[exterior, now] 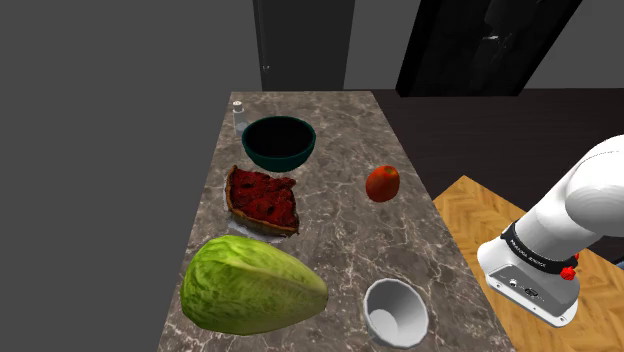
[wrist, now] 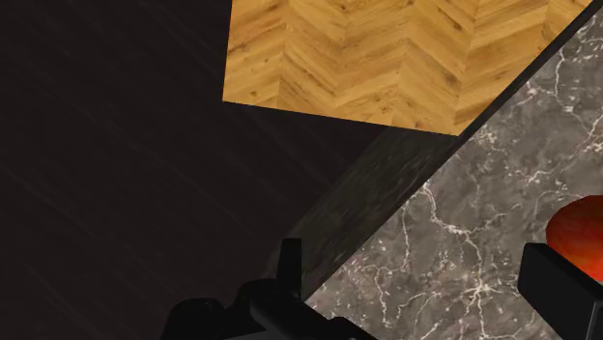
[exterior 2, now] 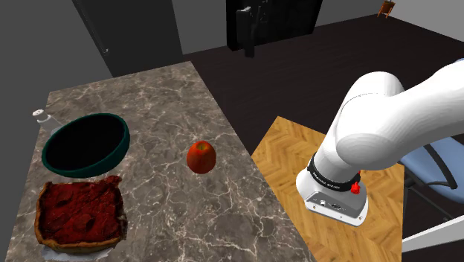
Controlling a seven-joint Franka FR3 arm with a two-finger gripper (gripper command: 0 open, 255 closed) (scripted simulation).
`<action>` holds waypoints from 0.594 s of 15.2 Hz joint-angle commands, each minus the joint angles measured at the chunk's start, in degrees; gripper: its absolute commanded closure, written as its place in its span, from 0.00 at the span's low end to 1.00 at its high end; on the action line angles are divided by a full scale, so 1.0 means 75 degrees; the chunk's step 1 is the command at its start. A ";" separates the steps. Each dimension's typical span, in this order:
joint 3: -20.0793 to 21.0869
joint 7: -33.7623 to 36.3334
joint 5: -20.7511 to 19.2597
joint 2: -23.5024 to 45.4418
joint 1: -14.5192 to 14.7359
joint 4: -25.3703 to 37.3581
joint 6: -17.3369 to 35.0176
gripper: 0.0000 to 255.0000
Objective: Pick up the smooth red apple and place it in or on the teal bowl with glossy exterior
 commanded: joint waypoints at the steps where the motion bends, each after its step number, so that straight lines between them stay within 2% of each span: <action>1: 0.0000 0.0000 0.0000 0.0000 0.0000 0.0000 0.0000 0.00; 9: 0.1013 0.1290 0.0947 0.0363 0.0516 -0.0948 0.1366 0.00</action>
